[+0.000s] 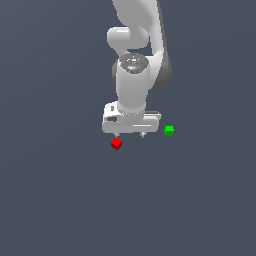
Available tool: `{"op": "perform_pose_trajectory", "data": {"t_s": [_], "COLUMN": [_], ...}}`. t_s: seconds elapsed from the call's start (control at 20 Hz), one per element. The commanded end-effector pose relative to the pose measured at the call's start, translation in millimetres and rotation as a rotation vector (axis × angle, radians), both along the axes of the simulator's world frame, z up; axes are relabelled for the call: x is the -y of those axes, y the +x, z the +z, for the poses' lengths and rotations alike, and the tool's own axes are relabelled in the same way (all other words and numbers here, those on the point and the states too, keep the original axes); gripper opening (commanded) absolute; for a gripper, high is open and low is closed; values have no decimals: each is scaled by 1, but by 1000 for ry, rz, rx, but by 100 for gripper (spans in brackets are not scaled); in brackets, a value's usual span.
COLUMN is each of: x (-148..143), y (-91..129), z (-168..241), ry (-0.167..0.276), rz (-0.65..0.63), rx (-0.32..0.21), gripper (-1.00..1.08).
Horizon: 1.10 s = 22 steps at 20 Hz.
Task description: Stack the red cube on top of the green cube.
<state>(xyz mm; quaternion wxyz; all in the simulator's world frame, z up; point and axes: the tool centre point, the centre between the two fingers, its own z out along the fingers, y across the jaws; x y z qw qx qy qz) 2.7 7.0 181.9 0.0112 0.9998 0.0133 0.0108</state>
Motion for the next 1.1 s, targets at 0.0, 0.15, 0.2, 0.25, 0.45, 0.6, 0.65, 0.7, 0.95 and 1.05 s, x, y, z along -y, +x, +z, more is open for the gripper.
{"op": "perform_pose_trajectory", "data": {"t_s": [0.0,0.15,0.2,0.25,0.45,0.6,0.65,0.7,0.95,1.05], "x": [0,1,2,4,12,21,25,29,48,54], "y": [0,-1,-1,-2,-6,-11,-13,-16,-33,-39], "z": [0,-2,-3,-5,-16,-29,-34,-39,-70,-81], "ry": [0,0,1,1,3,6,7,8,15,18], "rz": [0,-9,-16,-25,-82,-147,-172,-200,-358,-412], "rx": [0,0,0,-1,-2,-4,-4,-5,-9,-11], "gripper": [100,100,100,100,100,100,100,100,100,100]}}
